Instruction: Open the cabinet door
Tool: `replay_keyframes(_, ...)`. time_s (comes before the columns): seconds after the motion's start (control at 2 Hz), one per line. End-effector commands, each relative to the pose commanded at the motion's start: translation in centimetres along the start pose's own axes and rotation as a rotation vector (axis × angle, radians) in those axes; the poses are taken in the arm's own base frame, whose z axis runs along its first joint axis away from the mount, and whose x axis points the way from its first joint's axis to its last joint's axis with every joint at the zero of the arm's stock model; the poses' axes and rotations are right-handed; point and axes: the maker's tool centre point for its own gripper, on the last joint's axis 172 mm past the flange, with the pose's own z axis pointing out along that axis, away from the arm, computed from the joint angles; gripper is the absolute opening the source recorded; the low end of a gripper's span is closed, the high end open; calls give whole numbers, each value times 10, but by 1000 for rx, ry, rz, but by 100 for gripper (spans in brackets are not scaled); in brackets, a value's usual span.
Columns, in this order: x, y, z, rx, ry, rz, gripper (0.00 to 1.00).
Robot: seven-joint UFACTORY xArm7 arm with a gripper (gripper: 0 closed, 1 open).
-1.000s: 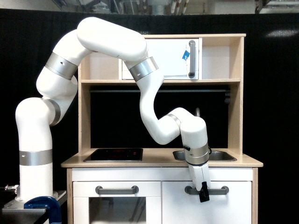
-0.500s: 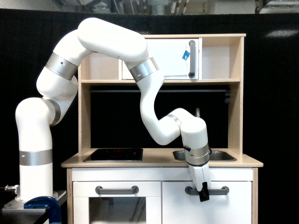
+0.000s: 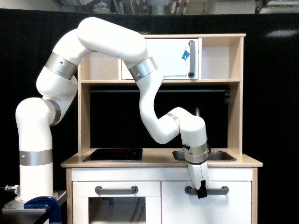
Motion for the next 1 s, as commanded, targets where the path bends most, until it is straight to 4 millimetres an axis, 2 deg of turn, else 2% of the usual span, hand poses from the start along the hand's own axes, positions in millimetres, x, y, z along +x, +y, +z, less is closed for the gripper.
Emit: replay_keyframes(1.0, -4, 13, -12, 0, 0, 0, 0)
